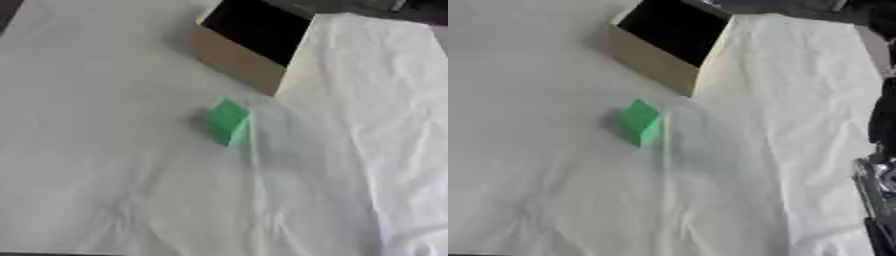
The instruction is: Pick up objects on the table and place them in the box.
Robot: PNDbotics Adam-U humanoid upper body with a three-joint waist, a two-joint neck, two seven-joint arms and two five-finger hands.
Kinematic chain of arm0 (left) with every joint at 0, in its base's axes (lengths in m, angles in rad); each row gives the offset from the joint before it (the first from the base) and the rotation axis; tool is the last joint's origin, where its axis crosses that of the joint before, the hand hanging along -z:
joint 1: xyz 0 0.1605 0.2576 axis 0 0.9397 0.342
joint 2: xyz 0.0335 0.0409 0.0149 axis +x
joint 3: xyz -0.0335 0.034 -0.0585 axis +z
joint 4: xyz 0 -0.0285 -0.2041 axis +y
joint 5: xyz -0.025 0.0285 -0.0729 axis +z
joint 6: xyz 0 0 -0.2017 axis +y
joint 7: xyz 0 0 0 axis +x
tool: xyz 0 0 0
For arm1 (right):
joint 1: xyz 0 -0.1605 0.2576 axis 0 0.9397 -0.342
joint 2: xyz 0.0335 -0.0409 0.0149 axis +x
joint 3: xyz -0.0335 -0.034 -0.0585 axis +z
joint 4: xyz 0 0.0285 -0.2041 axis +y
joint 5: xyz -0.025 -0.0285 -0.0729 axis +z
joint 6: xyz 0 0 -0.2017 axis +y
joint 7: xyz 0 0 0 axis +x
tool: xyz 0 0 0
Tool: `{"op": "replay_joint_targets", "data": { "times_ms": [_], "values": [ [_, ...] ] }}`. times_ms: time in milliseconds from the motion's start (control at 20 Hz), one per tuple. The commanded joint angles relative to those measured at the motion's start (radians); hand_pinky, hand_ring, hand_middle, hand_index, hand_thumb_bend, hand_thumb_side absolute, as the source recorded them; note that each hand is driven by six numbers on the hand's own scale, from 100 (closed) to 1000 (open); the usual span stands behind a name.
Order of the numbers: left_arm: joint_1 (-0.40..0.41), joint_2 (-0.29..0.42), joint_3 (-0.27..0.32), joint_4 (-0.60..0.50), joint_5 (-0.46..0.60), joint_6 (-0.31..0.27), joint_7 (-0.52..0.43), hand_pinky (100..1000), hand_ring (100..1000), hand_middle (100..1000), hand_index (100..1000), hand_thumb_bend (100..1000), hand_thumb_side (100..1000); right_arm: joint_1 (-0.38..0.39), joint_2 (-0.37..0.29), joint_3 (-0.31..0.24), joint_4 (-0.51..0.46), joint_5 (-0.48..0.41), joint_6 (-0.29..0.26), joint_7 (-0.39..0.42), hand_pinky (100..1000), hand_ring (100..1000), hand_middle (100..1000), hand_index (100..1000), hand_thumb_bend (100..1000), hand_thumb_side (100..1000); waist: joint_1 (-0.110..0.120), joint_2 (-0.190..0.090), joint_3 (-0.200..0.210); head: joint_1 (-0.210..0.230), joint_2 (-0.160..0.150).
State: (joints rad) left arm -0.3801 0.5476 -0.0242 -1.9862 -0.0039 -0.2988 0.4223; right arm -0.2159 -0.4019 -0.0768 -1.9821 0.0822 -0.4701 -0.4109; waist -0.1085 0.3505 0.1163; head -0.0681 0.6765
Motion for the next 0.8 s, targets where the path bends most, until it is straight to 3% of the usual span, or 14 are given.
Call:
{"op": "replay_joint_targets", "data": {
  "times_ms": [50,450,800],
  "values": [
    [-0.045,0.106,-0.044,-0.014,-0.029,0.027,-0.078,625,764,803,847,352,564,-0.007,-0.023,-0.005,-0.018,0.0,-0.001,0.001,776,747,634,835,100,847,0.009,-0.02,-0.005,0.003,0.0],
    [-0.227,0.293,-0.195,-0.014,-0.099,0.156,-0.381,643,770,795,853,336,599,-0.011,-0.036,0.004,-0.018,-0.005,-0.002,0.012,776,747,634,835,100,848,0.014,-0.019,-0.013,0.001,-0.001],
    [-0.418,0.363,-0.332,-0.014,-0.185,0.223,-0.682,688,784,791,869,340,607,-0.011,-0.044,0.012,-0.018,-0.01,-0.001,0.023,777,746,632,835,100,851,0.015,-0.019,-0.024,0.003,-0.004]
  ]
}}
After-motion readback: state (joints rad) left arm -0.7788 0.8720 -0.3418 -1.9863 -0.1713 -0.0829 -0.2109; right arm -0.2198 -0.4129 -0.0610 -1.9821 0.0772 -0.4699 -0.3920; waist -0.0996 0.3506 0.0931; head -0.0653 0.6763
